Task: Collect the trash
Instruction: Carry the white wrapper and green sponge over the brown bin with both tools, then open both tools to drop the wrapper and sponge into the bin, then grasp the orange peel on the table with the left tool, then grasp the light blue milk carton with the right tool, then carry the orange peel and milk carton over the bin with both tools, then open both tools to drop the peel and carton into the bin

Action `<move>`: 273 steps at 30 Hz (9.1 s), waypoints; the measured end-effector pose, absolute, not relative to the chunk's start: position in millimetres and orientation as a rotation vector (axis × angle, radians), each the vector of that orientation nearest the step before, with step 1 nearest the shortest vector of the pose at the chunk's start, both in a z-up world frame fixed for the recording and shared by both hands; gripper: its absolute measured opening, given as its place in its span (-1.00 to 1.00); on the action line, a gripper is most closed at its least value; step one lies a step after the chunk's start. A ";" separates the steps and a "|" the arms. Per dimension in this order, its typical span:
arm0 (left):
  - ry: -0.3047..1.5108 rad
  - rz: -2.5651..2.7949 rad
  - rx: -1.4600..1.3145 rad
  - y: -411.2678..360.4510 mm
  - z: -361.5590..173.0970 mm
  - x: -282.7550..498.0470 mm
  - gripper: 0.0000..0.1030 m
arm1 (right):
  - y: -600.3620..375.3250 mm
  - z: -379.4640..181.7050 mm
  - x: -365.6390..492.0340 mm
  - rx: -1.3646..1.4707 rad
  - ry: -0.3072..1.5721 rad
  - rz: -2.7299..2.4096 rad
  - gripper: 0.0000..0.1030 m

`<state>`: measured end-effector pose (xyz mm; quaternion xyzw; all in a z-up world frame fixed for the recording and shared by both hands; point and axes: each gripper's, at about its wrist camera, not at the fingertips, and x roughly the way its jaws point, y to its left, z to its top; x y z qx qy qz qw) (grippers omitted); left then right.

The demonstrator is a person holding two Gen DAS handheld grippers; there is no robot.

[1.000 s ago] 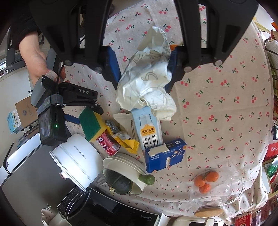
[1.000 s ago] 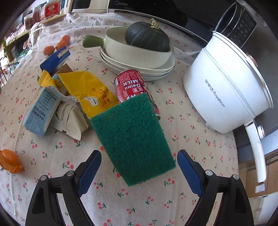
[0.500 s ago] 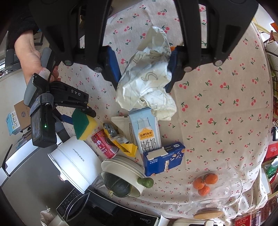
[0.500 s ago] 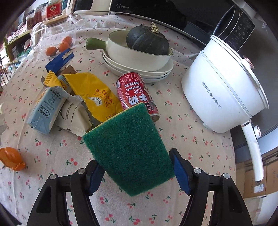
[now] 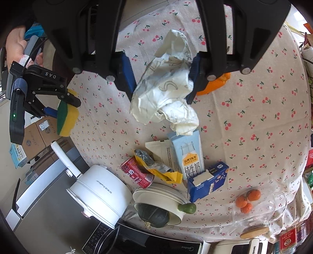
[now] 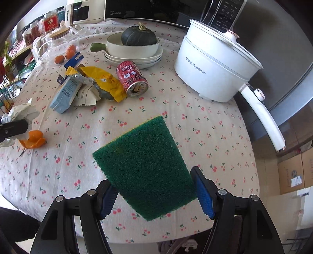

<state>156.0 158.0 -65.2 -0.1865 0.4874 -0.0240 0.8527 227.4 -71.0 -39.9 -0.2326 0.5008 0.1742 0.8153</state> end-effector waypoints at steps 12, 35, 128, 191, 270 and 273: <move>1.015 -0.126 -0.283 105.9 -58.6 150.7 -0.02 | -164.7 -36.8 184.0 -0.306 1.129 0.298 0.40; 1.044 -0.340 -0.195 -36.9 -77.0 148.1 -0.02 | -325.4 -71.9 142.0 -0.070 1.223 0.111 0.42; 1.088 0.012 -0.180 145.2 -96.9 102.4 0.94 | -116.5 -34.3 185.0 -0.107 1.133 0.373 0.71; 1.039 0.126 -0.305 267.4 -76.8 97.3 -0.37 | 161.9 -109.3 253.0 -0.398 0.907 0.495 0.52; 1.128 -0.653 0.000 -203.7 -105.8 160.8 0.14 | -415.3 -57.2 73.6 0.099 1.146 0.086 0.09; 1.099 -0.616 0.002 -192.6 -99.6 158.6 0.52 | -414.0 -57.6 77.5 0.097 1.146 0.085 0.09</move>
